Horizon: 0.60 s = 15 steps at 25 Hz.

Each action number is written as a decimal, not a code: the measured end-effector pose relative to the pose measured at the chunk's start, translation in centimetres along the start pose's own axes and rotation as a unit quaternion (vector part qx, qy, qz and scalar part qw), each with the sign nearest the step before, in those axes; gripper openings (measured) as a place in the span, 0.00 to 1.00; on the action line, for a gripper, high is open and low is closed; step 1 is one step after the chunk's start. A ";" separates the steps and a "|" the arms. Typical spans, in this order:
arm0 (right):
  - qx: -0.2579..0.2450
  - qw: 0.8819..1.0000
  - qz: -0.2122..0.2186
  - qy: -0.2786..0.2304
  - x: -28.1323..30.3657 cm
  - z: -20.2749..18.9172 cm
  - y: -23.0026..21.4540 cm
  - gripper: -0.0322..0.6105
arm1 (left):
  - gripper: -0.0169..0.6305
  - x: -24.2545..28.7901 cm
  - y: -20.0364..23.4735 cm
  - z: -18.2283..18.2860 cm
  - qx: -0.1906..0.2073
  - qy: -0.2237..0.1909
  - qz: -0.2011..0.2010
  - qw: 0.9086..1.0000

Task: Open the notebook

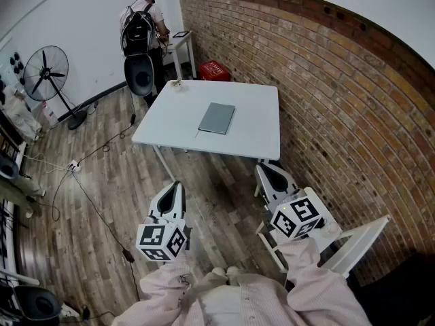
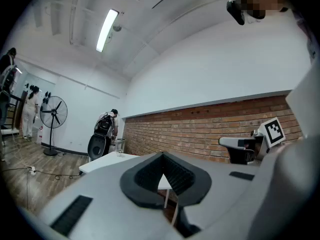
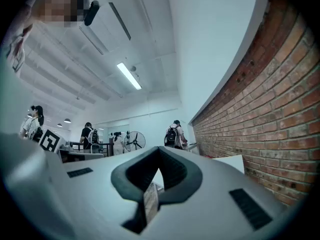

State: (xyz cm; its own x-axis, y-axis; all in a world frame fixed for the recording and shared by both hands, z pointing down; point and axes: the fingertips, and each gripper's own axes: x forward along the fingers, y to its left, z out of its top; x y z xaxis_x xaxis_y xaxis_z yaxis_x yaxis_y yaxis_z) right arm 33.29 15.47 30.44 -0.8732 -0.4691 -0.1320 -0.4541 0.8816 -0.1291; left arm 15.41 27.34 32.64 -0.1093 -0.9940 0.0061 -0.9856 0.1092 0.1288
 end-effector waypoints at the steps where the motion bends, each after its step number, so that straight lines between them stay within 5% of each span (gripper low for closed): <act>1: 0.002 1.000 -0.002 0.000 0.0 -0.1 -0.2 0.05 | 0.02 0.1 -0.1 -0.1 0.000 0.001 0.000 1.000; 13: -0.002 1.000 0.000 0.022 1.8 -2.0 -2.5 0.07 | 0.02 2.2 -0.2 -1.0 -0.004 0.007 0.009 1.000; 15: -0.002 1.000 -0.002 0.027 1.9 -2.5 -3.2 0.15 | 0.02 2.5 -0.3 -1.3 -0.004 0.008 0.011 1.000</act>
State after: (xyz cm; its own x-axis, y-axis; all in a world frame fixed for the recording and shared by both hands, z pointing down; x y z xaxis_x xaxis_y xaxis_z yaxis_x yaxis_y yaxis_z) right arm 32.63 11.89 33.01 -0.8798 -0.4688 -0.0782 -0.4579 0.8802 -0.1247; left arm 15.60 24.77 33.89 -0.1283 -0.9914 0.0243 -0.9819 0.1304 0.1373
